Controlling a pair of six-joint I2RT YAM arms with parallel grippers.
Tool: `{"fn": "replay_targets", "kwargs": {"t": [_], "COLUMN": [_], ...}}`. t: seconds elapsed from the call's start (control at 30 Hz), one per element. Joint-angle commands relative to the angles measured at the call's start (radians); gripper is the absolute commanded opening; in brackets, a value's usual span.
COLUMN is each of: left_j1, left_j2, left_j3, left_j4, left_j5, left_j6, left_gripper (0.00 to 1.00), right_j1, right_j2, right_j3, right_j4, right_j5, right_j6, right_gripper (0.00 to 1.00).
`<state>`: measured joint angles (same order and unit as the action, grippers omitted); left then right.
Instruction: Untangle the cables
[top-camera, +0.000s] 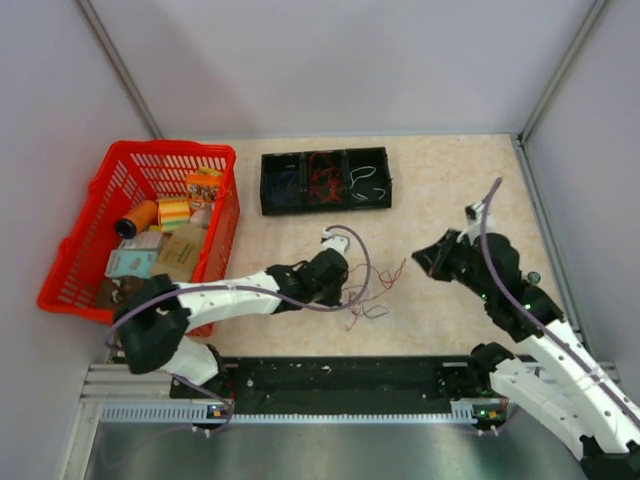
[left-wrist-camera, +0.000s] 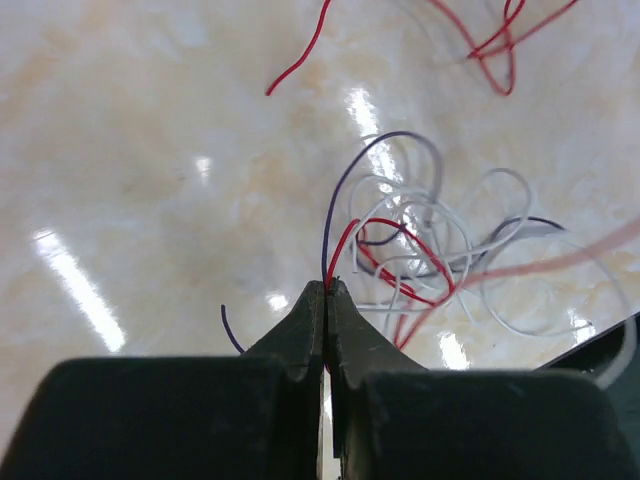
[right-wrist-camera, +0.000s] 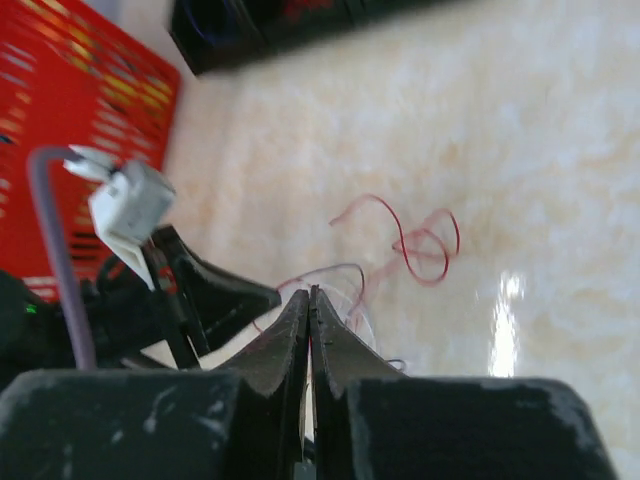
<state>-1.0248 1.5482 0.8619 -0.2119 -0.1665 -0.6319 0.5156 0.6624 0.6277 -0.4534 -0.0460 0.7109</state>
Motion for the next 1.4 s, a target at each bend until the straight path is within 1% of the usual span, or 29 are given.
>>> {"fn": "replay_targets", "kwargs": {"t": [0.0,0.1,0.17,0.23,0.3,0.33,0.37,0.43,0.47,0.53,0.6,0.67,0.7,0.77,0.87,0.97,1.07,1.17,1.27,1.33,1.37], "left_j1": [0.014,0.015,0.015,0.015,0.017,0.017,0.017,0.019,0.019,0.019,0.020,0.020,0.020,0.022,0.020,0.022,0.022,0.022,0.022,0.023,0.022], "left_j2": [-0.244,-0.380,-0.451,-0.514,-0.574,-0.594,-0.612,-0.637,-0.651,-0.671,-0.686,-0.697,-0.700,-0.701,-0.715,-0.743,-0.763,-0.775,-0.780,-0.781,-0.781], "left_j3": [-0.049,-0.058,-0.061,-0.069,-0.084,-0.092,-0.098,-0.103,-0.103,-0.101,-0.098,-0.089,-0.083,-0.072,-0.070,-0.078,-0.064,-0.051,-0.049,-0.049,-0.047], "left_j4": [-0.061,-0.116,-0.153,-0.172,-0.152,-0.132,-0.118,-0.086,-0.075,-0.054,-0.043,-0.047,-0.055,-0.063,-0.067,-0.070,-0.089,-0.098,-0.096,-0.098,-0.103], "left_j5": [-0.145,-0.215,-0.264,-0.278,-0.256,-0.237,-0.216,-0.160,-0.136,-0.101,-0.082,-0.077,-0.077,-0.068,-0.041,-0.025,-0.027,-0.027,-0.022,-0.030,-0.039], "left_j6": [-0.028,-0.009,-0.006,-0.003,0.009,0.011,0.011,0.014,0.012,0.012,0.009,0.009,0.009,0.005,-0.005,-0.015,-0.011,-0.008,-0.006,-0.003,-0.006], "left_gripper": [0.00,0.00,0.00,0.00,0.00,0.00,0.00,0.00,0.00,0.00,0.00,0.00,0.00,0.00,0.00,0.00,0.00,0.00,0.00,0.00,0.00], "right_j1": [-0.006,-0.006,-0.008,-0.006,-0.008,-0.008,-0.006,-0.006,-0.005,0.004,0.024,0.056,0.082,0.148,0.285,0.294,0.296,0.297,0.301,0.307,0.311], "right_j2": [-0.079,-0.095,-0.084,-0.055,-0.034,-0.015,0.006,0.070,0.109,0.153,0.187,0.215,0.242,0.302,0.359,0.413,0.476,0.531,0.549,0.554,0.548], "right_j3": [0.216,0.315,0.380,0.415,0.396,0.371,0.347,0.294,0.274,0.209,0.146,0.086,0.073,0.060,0.053,0.004,-0.003,-0.009,-0.042,-0.039,-0.036], "right_j4": [-0.007,-0.007,-0.007,-0.016,-0.019,-0.019,-0.019,-0.002,0.001,0.051,0.129,0.197,0.228,0.292,0.355,0.488,0.535,0.585,0.700,0.722,0.722], "right_j5": [0.158,0.230,0.241,0.221,0.174,0.125,0.066,-0.152,-0.240,-0.345,-0.406,-0.423,-0.452,-0.517,-0.367,-0.319,-0.328,-0.388,-0.420,-0.402,-0.400], "right_j6": [-0.149,-0.198,-0.229,-0.237,-0.205,-0.193,-0.194,-0.255,-0.281,-0.312,-0.359,-0.407,-0.431,-0.475,-0.513,-0.478,-0.490,-0.508,-0.510,-0.505,-0.507], "right_gripper": [0.00,0.00,0.00,0.00,0.00,0.02,0.17,0.43,0.50,0.61,0.67,0.74,0.75,0.75,0.76,0.76,0.73,0.66,0.57,0.41,0.31]}}
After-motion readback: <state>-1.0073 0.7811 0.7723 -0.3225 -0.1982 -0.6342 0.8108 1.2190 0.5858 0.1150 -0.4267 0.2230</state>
